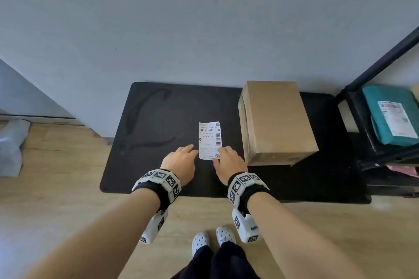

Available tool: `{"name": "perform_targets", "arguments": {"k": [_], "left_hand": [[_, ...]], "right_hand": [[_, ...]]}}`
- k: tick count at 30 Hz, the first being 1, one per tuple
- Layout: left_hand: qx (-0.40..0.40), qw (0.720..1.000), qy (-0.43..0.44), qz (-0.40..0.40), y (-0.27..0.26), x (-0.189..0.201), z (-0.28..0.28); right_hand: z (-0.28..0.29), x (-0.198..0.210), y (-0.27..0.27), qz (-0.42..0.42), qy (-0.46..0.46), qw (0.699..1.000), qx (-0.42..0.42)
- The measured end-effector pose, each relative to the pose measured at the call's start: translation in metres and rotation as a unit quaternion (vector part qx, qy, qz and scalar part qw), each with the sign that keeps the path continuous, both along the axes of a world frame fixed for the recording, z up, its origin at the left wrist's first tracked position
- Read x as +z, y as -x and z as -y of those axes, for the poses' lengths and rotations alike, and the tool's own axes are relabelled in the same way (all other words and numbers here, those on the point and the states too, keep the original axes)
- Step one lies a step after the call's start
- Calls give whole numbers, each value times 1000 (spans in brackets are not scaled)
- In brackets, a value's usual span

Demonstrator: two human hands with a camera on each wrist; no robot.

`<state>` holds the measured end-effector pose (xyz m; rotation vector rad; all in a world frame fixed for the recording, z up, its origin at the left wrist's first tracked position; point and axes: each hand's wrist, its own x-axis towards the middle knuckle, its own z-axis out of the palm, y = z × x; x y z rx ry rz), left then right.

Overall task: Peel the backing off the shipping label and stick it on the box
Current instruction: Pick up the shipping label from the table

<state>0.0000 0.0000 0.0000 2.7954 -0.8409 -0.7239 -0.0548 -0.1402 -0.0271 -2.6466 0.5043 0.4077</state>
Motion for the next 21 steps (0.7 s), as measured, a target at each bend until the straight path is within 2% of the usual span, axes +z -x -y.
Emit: {"name": "perform_targets", "arguments": {"k": [8,15,21], "left_hand": [[-67,997,-39,-8,-2,-44,2],[-89,993,-69,-26,-1,-58,2],[-85,994,-59,-29,1,-65,-4]], "right_hand": [[13,-33,-8,21,-20,999,-39],[15,-43,-27,27,-100,982,-160],[14,-49,-34,29,-121,967,-220]]}}
